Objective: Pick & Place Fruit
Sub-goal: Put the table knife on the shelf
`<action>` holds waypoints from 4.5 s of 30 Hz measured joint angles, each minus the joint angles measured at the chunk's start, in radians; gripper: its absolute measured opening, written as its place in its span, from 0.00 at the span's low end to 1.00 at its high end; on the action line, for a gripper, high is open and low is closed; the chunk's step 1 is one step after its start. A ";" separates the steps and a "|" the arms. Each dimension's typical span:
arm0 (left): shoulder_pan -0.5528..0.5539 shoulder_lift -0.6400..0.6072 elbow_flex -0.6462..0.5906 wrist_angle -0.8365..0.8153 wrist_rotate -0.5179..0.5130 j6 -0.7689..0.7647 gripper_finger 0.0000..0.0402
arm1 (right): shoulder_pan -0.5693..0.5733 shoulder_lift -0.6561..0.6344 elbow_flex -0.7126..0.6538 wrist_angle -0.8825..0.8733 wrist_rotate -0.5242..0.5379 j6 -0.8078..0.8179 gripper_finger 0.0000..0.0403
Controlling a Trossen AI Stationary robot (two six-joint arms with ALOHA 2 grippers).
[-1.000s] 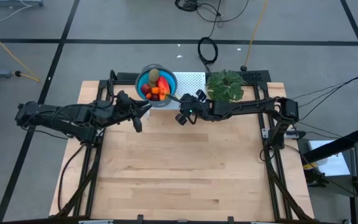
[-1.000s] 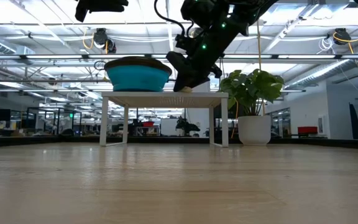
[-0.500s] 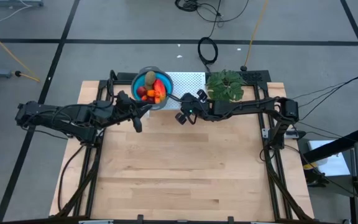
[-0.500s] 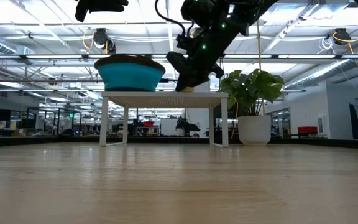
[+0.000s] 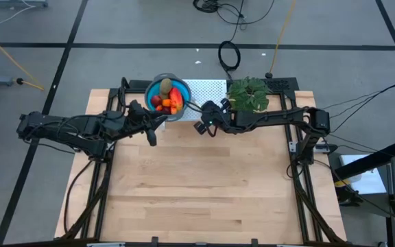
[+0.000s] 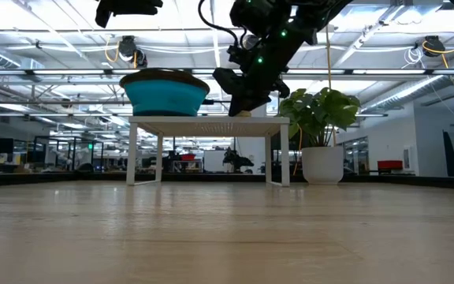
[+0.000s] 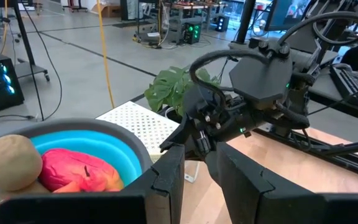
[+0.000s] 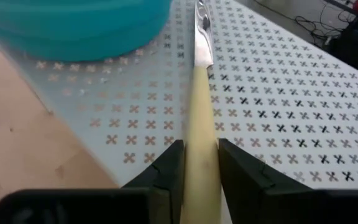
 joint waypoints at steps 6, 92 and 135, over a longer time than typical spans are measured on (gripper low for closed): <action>0.000 0.000 0.000 0.000 0.000 0.003 0.23 | 0.000 -0.001 0.000 -0.005 0.044 0.054 0.19; 0.024 -0.050 0.010 -0.005 0.001 0.107 0.23 | -0.005 -0.056 0.001 -0.212 0.077 0.686 0.33; 0.024 -0.050 0.010 -0.005 0.000 0.107 0.23 | -0.010 -0.112 0.001 -0.325 -0.009 0.609 0.00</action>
